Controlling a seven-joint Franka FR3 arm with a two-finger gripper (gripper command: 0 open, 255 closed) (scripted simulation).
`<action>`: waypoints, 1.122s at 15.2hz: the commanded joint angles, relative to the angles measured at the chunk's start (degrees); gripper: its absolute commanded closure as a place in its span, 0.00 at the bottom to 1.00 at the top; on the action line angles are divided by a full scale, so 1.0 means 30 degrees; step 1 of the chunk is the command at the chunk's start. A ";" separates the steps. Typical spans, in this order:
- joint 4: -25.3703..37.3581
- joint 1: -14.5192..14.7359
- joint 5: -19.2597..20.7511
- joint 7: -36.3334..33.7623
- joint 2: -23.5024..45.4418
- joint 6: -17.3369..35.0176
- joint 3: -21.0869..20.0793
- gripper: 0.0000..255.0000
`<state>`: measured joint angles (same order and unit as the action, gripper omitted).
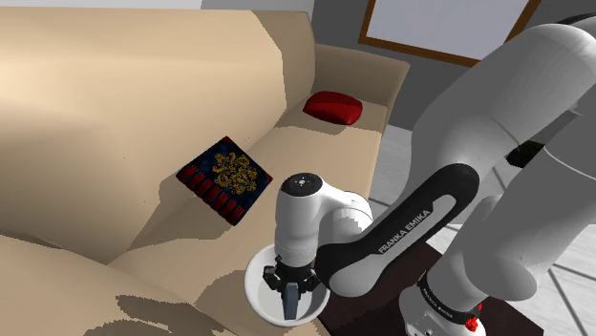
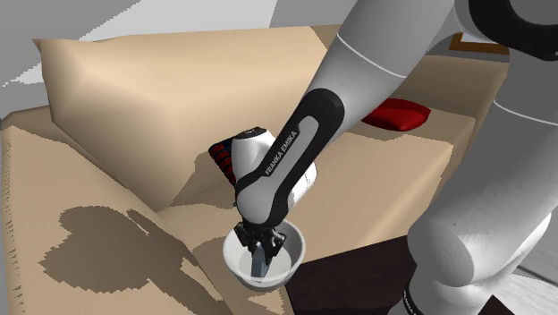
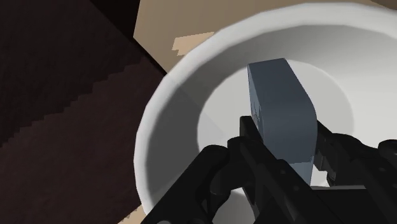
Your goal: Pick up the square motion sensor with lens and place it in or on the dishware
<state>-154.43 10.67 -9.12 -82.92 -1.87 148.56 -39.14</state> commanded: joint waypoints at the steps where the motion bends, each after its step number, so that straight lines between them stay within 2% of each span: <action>1: -0.0008 0.0000 0.0000 0.0000 0.0004 -0.0005 0.0000 1.00; 8: -0.0008 -0.0001 0.0004 -0.0003 0.0008 -0.0001 -0.0001 1.00; 17: 0.0410 0.0614 -0.2300 0.1603 -0.3132 -0.3205 0.0430 1.00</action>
<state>-153.28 12.27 -15.33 -78.65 -10.12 140.13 -38.13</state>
